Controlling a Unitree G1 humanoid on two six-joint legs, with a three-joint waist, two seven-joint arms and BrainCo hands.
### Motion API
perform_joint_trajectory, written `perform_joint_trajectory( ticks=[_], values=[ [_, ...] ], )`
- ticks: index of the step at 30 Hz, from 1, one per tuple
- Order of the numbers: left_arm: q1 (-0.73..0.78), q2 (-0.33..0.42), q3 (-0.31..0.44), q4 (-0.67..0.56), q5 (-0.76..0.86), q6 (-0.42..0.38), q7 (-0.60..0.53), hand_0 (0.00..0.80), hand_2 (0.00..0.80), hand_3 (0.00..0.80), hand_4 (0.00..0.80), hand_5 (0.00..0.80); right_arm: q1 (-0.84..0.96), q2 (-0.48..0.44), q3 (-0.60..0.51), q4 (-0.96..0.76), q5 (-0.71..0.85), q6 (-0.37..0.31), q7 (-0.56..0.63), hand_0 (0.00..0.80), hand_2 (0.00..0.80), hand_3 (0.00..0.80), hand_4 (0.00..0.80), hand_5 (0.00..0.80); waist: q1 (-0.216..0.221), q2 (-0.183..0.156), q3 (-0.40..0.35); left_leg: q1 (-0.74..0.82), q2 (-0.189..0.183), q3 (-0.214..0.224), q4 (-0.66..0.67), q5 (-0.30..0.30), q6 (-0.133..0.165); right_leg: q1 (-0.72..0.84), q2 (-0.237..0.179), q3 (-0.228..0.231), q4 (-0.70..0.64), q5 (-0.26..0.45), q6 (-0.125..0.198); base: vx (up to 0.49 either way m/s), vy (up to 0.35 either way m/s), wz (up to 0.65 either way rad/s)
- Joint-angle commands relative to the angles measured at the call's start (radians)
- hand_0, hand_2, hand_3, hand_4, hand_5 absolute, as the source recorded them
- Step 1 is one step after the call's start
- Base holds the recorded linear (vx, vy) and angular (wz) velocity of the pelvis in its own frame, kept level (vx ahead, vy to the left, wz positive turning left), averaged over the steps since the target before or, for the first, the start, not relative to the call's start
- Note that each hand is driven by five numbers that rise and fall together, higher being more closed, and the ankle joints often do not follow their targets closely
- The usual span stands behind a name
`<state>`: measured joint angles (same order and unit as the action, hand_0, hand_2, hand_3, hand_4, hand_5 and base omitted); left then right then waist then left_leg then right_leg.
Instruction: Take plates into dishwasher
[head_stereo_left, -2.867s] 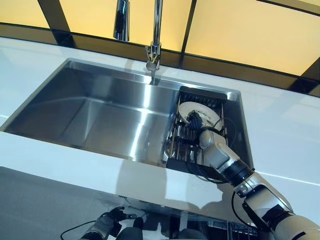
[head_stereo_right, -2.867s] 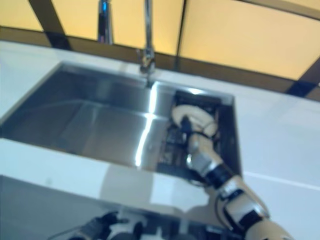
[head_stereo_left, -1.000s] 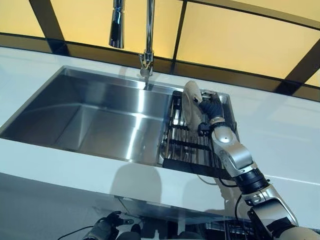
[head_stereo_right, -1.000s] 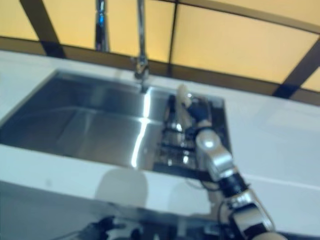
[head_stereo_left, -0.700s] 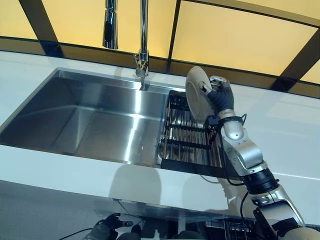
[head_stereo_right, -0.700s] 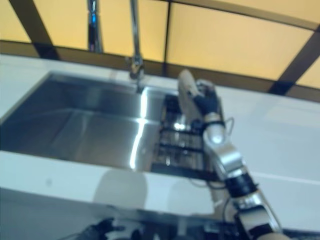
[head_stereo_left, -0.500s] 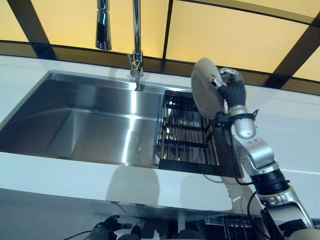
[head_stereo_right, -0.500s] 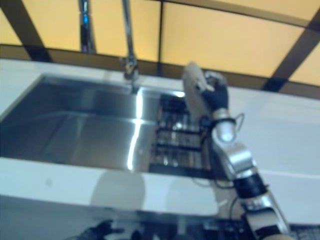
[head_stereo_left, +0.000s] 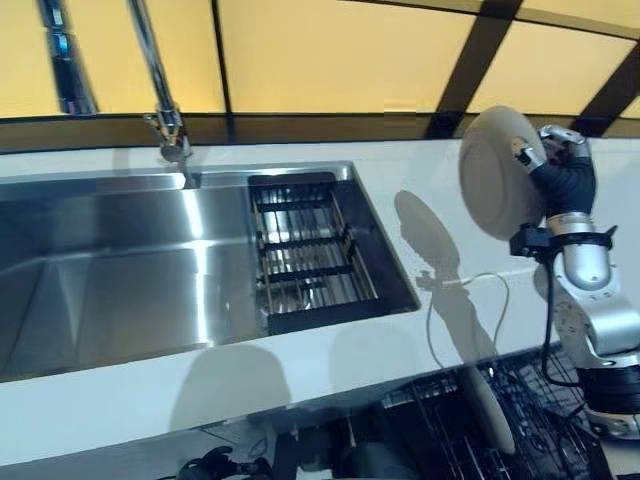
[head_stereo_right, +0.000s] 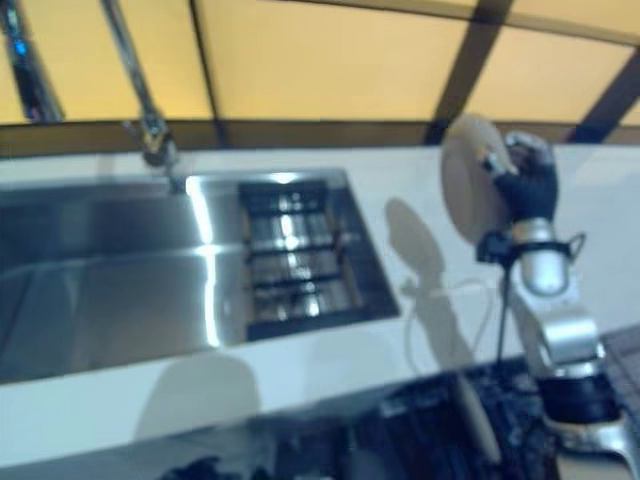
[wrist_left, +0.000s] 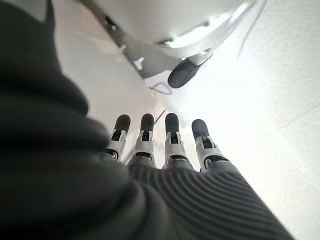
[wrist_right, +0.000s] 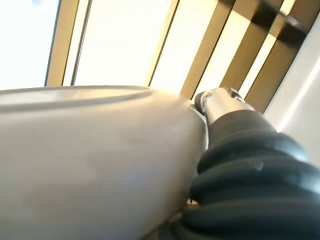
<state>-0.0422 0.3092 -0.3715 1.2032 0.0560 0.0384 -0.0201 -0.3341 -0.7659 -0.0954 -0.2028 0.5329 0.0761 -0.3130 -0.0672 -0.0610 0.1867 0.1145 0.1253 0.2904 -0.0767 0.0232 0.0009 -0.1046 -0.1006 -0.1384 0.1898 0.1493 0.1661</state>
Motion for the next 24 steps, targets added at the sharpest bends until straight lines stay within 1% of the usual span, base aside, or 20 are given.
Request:
perform_joint_trajectory(
  ticks=[1, 4, 5, 6, 10, 11, 12, 13, 17, 20, 21, 22, 24],
  values=[
    [-0.016, 0.032, 0.009, 0.016, 0.003, 0.004, -0.009, 0.000, 0.000, 0.000, 0.000, 0.000, -0.024, -0.012, -0.069, -0.058, 0.031, -0.101, -0.005, 0.800, 0.800, 0.800, 0.800, 0.800, -0.015, -0.061, -0.052, -0.036, -0.109, 0.009, 0.001, -0.049, 0.070, 0.035, -0.109, 0.026, 0.016, 0.057, 0.000, -0.123, -0.077, -0.58],
    [-0.020, 0.039, 0.002, 0.017, -0.006, -0.006, -0.006, 0.000, 0.000, 0.000, 0.000, 0.000, -0.009, -0.018, -0.076, -0.047, 0.032, -0.118, -0.005, 0.800, 0.800, 0.800, 0.800, 0.800, -0.006, -0.067, -0.063, -0.058, -0.091, 0.052, 0.012, -0.043, 0.066, 0.079, -0.133, 0.009, 0.018, 0.036, 0.003, -0.107, -0.103, -1.18],
    [-0.020, 0.041, 0.002, 0.014, -0.005, -0.010, -0.007, 0.000, 0.000, 0.000, 0.000, 0.000, -0.007, -0.018, -0.080, -0.044, 0.034, -0.117, -0.002, 0.800, 0.800, 0.800, 0.800, 0.800, -0.004, -0.070, -0.063, -0.058, -0.087, 0.065, 0.016, -0.046, 0.065, 0.097, -0.141, -0.001, 0.018, 0.026, 0.007, -0.100, -0.141, -0.90],
    [-0.021, 0.044, 0.005, 0.008, -0.009, -0.010, -0.004, 0.000, 0.000, 0.000, 0.000, 0.000, -0.004, -0.017, -0.082, -0.042, 0.040, -0.120, 0.001, 0.800, 0.800, 0.800, 0.800, 0.800, 0.000, -0.076, -0.067, -0.064, -0.081, 0.088, 0.021, -0.044, 0.063, 0.118, -0.150, -0.018, 0.005, 0.022, 0.010, -0.086, -0.140, -0.68],
    [-0.017, 0.052, 0.012, -0.006, -0.018, -0.011, 0.005, 0.000, 0.000, 0.000, 0.000, 0.000, -0.003, -0.013, -0.080, -0.031, 0.052, -0.127, 0.013, 0.800, 0.800, 0.800, 0.800, 0.800, 0.011, -0.087, -0.073, -0.067, -0.065, 0.137, 0.022, -0.035, 0.055, 0.157, -0.158, -0.059, -0.035, 0.010, 0.018, -0.089, -0.177, -0.77],
    [-0.016, 0.054, 0.013, -0.010, -0.016, -0.009, 0.010, 0.000, 0.000, 0.000, 0.000, 0.000, -0.006, -0.013, -0.082, -0.026, 0.060, -0.121, 0.015, 0.800, 0.800, 0.800, 0.800, 0.800, 0.013, -0.090, -0.077, -0.068, -0.059, 0.152, 0.021, -0.030, 0.052, 0.175, -0.147, -0.071, -0.062, -0.012, 0.018, -0.015, -0.197, -0.93],
    [-0.017, 0.055, 0.013, -0.009, -0.019, -0.008, 0.012, 0.000, 0.000, 0.000, 0.000, 0.000, -0.006, -0.014, -0.080, -0.025, 0.062, -0.123, 0.016, 0.800, 0.800, 0.800, 0.800, 0.800, 0.013, -0.089, -0.081, -0.058, -0.062, 0.138, 0.014, -0.047, 0.046, 0.187, -0.144, -0.069, -0.068, -0.029, 0.028, -0.023, -0.278, -0.77],
    [-0.020, 0.057, 0.018, -0.008, -0.019, -0.005, 0.015, 0.000, 0.000, 0.000, 0.000, 0.000, -0.009, -0.014, -0.070, -0.024, 0.069, -0.119, 0.009, 0.800, 0.800, 0.800, 0.800, 0.800, 0.012, -0.093, -0.083, -0.055, -0.058, 0.153, 0.012, -0.044, 0.042, 0.192, -0.136, -0.082, -0.084, -0.032, 0.029, 0.000, -0.246, -0.49],
    [-0.023, 0.054, 0.026, -0.009, -0.014, -0.004, 0.019, 0.000, 0.000, 0.000, 0.000, 0.000, -0.011, -0.015, -0.057, -0.023, 0.069, -0.110, 0.004, 0.800, 0.800, 0.800, 0.800, 0.800, 0.004, -0.087, -0.083, -0.047, -0.042, 0.161, 0.008, -0.032, 0.028, 0.191, -0.107, -0.086, -0.110, -0.067, 0.017, -0.051, -0.252, -0.47],
    [-0.023, 0.043, 0.036, -0.008, -0.009, -0.016, 0.019, 0.000, 0.000, 0.000, 0.000, 0.000, -0.006, -0.014, -0.055, -0.019, 0.055, -0.096, 0.013, 0.800, 0.800, 0.800, 0.800, 0.800, -0.005, -0.073, -0.080, -0.048, -0.020, 0.154, 0.010, -0.016, 0.007, 0.193, -0.068, -0.081, -0.144, -0.125, -0.002, -0.056, -0.294, -0.08],
    [-0.022, 0.040, 0.037, -0.007, -0.005, -0.021, 0.017, 0.000, 0.000, 0.000, 0.000, 0.000, -0.004, -0.014, -0.055, -0.019, 0.052, -0.092, 0.015, 0.800, 0.800, 0.800, 0.800, 0.800, -0.007, -0.070, -0.080, -0.049, -0.016, 0.151, 0.010, -0.013, 0.001, 0.195, -0.059, -0.079, -0.156, -0.133, -0.009, -0.120, -0.288, -0.01],
    [-0.022, 0.036, 0.038, -0.010, -0.003, -0.024, 0.016, 0.000, 0.000, 0.000, 0.000, 0.000, -0.005, -0.014, -0.053, -0.019, 0.045, -0.086, 0.017, 0.800, 0.800, 0.800, 0.800, 0.800, -0.007, -0.069, -0.078, -0.062, -0.007, 0.166, 0.016, 0.010, 0.000, 0.185, -0.049, -0.082, -0.166, -0.121, -0.025, -0.110, -0.228, -0.04],
    [-0.023, 0.026, 0.035, -0.012, -0.001, -0.029, 0.014, 0.000, 0.000, 0.000, 0.000, 0.000, -0.004, -0.014, -0.052, -0.013, 0.034, -0.080, 0.030, 0.800, 0.800, 0.800, 0.800, 0.800, -0.010, -0.063, -0.076, -0.067, -0.001, 0.160, 0.018, 0.017, -0.011, 0.185, -0.039, -0.076, -0.178, -0.123, -0.035, -0.072, -0.160, -0.02]
  ],
)
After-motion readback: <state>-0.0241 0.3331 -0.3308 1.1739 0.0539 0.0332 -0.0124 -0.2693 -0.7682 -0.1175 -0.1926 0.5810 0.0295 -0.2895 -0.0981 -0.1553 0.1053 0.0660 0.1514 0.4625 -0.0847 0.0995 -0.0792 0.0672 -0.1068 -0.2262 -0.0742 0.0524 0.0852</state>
